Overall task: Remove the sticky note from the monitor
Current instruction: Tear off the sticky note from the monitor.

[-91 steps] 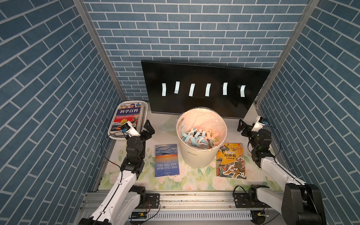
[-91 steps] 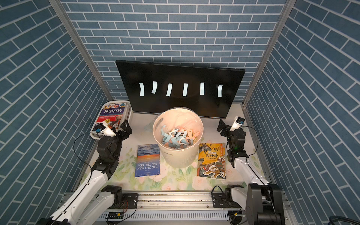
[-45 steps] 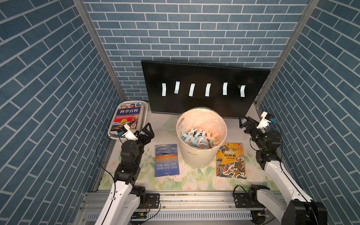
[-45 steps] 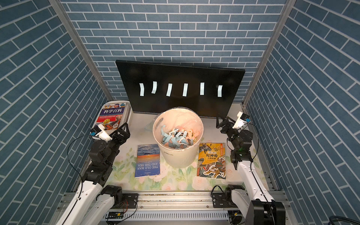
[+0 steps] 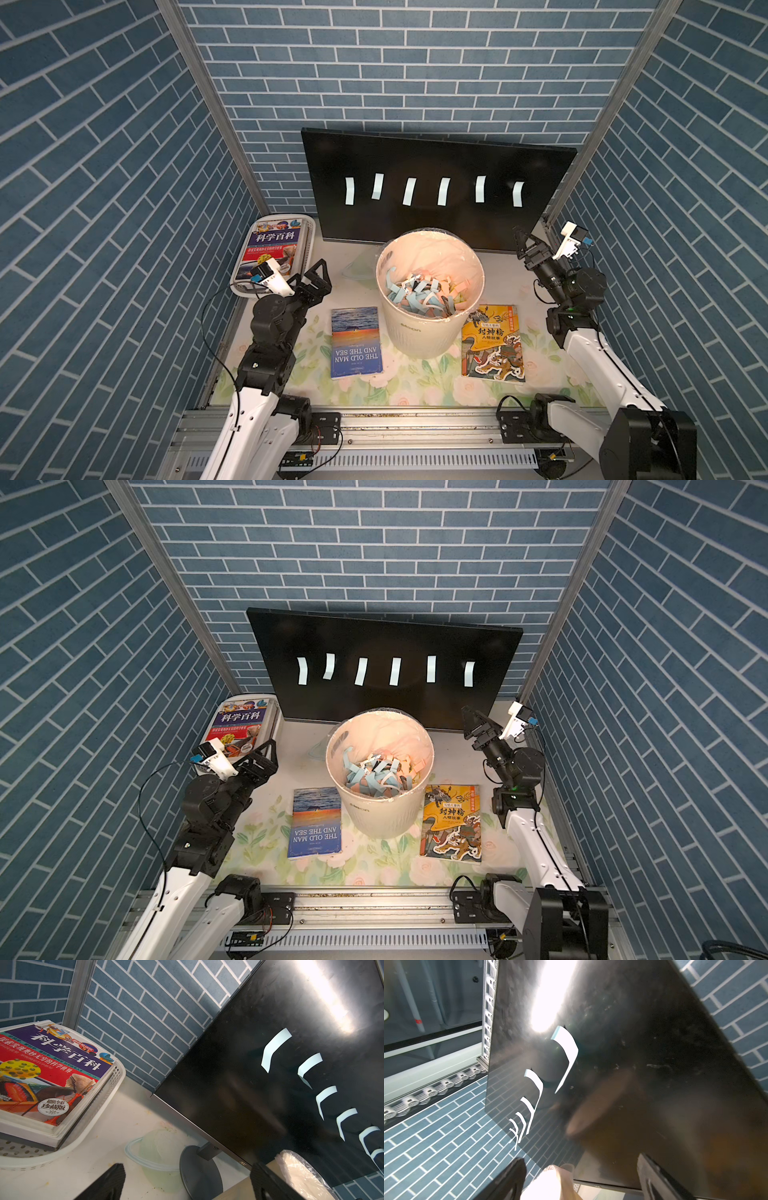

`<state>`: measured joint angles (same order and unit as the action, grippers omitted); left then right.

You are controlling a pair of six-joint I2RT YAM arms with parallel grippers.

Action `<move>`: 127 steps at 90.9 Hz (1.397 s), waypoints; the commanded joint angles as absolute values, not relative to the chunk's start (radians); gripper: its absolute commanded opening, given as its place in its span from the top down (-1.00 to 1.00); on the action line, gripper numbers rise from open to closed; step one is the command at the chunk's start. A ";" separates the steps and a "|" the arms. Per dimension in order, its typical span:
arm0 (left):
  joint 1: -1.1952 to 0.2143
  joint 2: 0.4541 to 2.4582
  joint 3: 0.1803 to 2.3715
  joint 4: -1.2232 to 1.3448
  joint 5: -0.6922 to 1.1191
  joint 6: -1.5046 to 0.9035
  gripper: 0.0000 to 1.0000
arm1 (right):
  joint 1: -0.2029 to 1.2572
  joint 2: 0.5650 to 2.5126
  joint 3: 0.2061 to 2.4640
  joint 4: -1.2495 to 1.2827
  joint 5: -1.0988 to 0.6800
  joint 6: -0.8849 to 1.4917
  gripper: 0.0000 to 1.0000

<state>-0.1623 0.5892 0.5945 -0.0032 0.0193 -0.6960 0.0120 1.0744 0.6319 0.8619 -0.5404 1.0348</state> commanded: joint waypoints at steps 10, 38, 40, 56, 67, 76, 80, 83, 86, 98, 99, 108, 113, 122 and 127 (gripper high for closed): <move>-0.161 0.602 0.644 -0.033 0.059 -0.670 -1.00 | 0.009 1.104 0.713 0.979 -0.586 1.121 -0.68; -0.161 0.594 0.655 -0.048 0.064 -0.668 -1.00 | 0.009 1.170 0.782 0.996 -0.554 1.168 -0.48; -0.161 0.593 0.657 -0.050 0.064 -0.667 -1.00 | 0.009 1.175 0.785 0.998 -0.551 1.170 -0.47; -0.161 0.582 0.666 -0.065 0.061 -0.664 -1.00 | 0.009 1.227 0.825 1.011 -0.546 1.200 -0.37; -0.161 0.577 0.667 -0.074 0.058 -0.661 -1.00 | 0.009 1.257 0.851 1.021 -0.549 1.209 -0.29; -0.161 0.576 0.669 -0.081 0.058 -0.660 -1.00 | 0.009 1.275 0.868 1.024 -0.547 1.217 -0.21; -0.161 0.575 0.671 -0.081 0.058 -0.660 -1.00 | 0.009 1.282 0.875 1.025 -0.545 1.221 -0.16; -0.161 0.575 0.673 -0.082 0.058 -0.660 -1.00 | 0.010 1.288 0.882 1.025 -0.545 1.225 -0.12; -0.161 0.575 0.675 -0.084 0.058 -0.660 -1.00 | 0.010 1.294 0.886 1.025 -0.546 1.229 -0.08; -0.161 0.575 0.681 -0.087 0.058 -0.660 -1.00 | 0.011 1.312 0.899 1.031 -0.548 1.244 0.08; -0.161 0.575 0.681 -0.086 0.058 -0.660 -1.00 | 0.011 1.312 0.900 1.031 -0.548 1.245 0.08; -0.161 0.574 0.682 -0.086 0.060 -0.662 -1.00 | 0.011 1.321 0.905 1.029 -0.548 1.248 0.22; -0.161 0.575 0.680 -0.083 0.060 -0.663 -1.00 | 0.011 1.325 0.907 1.029 -0.548 1.249 0.30; -0.161 0.574 0.677 -0.080 0.065 -0.667 -1.00 | 0.015 1.332 0.904 1.033 -0.545 1.251 0.44; -0.161 0.574 0.675 -0.078 0.067 -0.668 -1.00 | 0.019 1.335 0.904 1.037 -0.546 1.252 0.51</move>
